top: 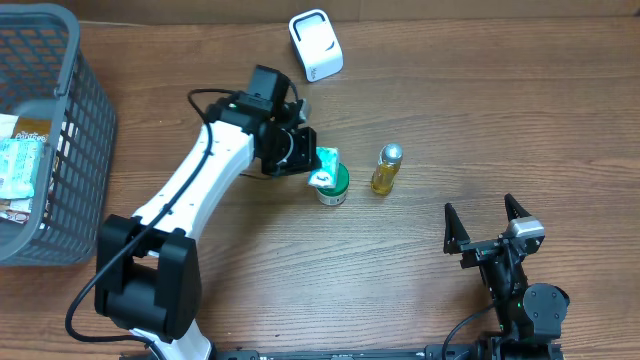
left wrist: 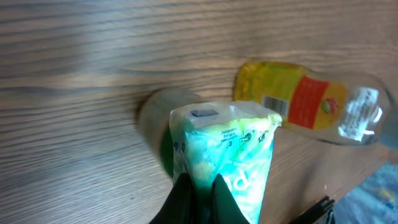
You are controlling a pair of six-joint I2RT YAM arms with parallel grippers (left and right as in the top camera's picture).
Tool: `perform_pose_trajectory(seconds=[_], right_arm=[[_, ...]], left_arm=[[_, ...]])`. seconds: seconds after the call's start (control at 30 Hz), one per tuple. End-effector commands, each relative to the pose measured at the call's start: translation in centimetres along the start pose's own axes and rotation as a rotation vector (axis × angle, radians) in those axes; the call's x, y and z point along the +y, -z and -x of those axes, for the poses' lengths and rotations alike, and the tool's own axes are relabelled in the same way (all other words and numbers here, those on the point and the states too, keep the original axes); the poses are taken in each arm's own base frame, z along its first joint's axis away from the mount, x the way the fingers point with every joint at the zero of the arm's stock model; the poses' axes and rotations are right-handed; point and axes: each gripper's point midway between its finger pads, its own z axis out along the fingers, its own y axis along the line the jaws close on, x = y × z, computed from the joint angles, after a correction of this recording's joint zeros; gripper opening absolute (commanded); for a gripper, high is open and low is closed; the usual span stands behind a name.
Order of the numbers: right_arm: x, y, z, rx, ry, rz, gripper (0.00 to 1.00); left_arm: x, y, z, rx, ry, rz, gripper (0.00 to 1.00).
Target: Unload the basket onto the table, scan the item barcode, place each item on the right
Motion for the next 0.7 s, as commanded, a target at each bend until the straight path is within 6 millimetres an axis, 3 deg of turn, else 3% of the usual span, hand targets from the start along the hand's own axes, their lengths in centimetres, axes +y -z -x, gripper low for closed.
perform_pose_trajectory(seconds=[0.0,0.37,0.67], right_arm=[[0.0,0.0,-0.2,-0.002,-0.003,0.002,1.0],[0.0,0.0,-0.2,-0.002,-0.003,0.002,1.0],[0.0,0.0,-0.2,-0.002,-0.003,0.002,1.0]], left_arm=[[-0.3,2.2,1.0,-0.046,-0.029,-0.033,0.04],[4.2,2.3,1.3,-0.077,-0.007,0.173,0.04],[4.7,-0.5,0.1,-0.036,-0.026,0.192,0.04]])
